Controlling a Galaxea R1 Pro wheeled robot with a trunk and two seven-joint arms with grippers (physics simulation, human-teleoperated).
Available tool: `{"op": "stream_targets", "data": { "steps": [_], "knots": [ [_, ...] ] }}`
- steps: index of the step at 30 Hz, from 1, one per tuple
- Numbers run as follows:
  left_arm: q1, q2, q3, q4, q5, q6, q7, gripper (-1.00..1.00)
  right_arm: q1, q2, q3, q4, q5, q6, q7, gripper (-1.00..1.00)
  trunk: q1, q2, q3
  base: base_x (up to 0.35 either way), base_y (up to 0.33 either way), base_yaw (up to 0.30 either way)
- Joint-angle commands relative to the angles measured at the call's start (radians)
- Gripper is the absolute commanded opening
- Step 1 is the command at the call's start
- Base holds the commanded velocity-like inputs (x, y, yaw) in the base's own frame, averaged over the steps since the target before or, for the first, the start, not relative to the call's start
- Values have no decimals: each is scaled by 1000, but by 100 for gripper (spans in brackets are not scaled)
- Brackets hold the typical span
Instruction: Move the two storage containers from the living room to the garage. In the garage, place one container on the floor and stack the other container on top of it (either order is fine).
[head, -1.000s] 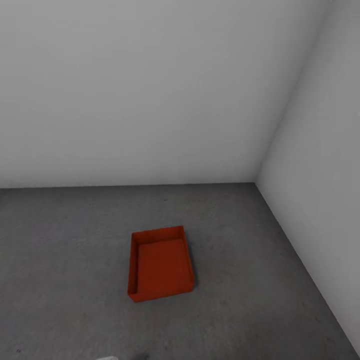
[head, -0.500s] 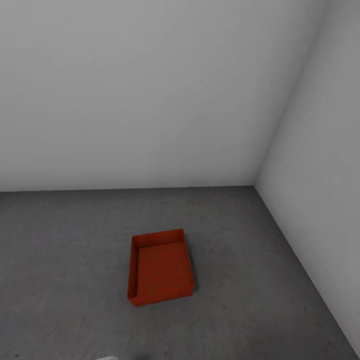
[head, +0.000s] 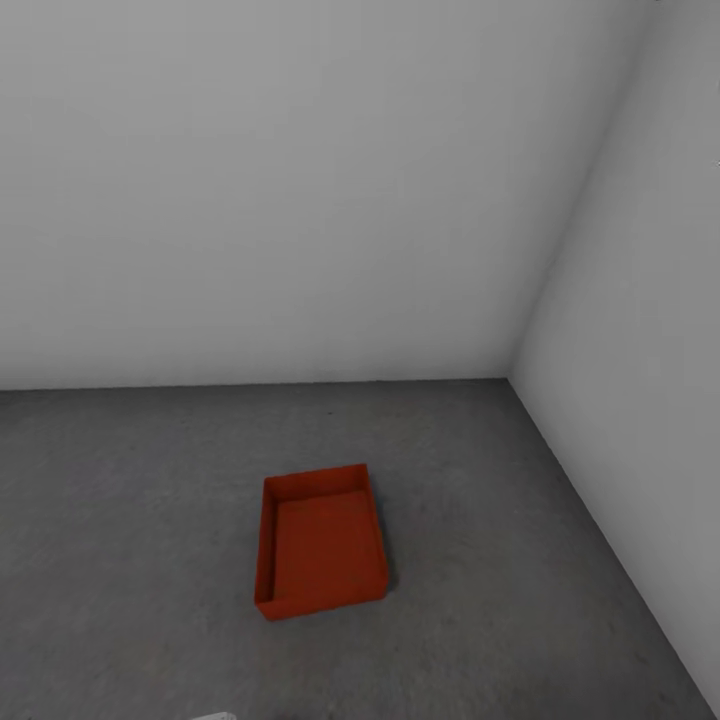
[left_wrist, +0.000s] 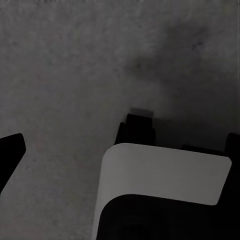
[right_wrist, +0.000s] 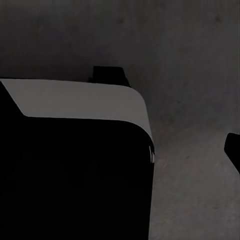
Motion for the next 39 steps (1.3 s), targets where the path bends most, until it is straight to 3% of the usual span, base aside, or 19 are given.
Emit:
{"op": "stream_targets", "data": {
  "steps": [1, 23, 39],
  "knots": [
    [-1, 0, 4, 0, 9, 3, 2, 100, -1, 1, 8, 3, -11, -6, 0, 100, 0, 0, 1, 0, 0, 0],
    [-1, -5, 5, -1, 10, 4, 3, 100, -1, -3, 8, 3, -12, -10, -9, 100, 0, 0, 35, 0, 0, 0],
    [-1, -5, 6, 0, 10, 9, 2, 100, -1, -2, 8, 3, -11, -3, -4, 100, -61, 112, 95, 0, 0, 0]
  ]
}}
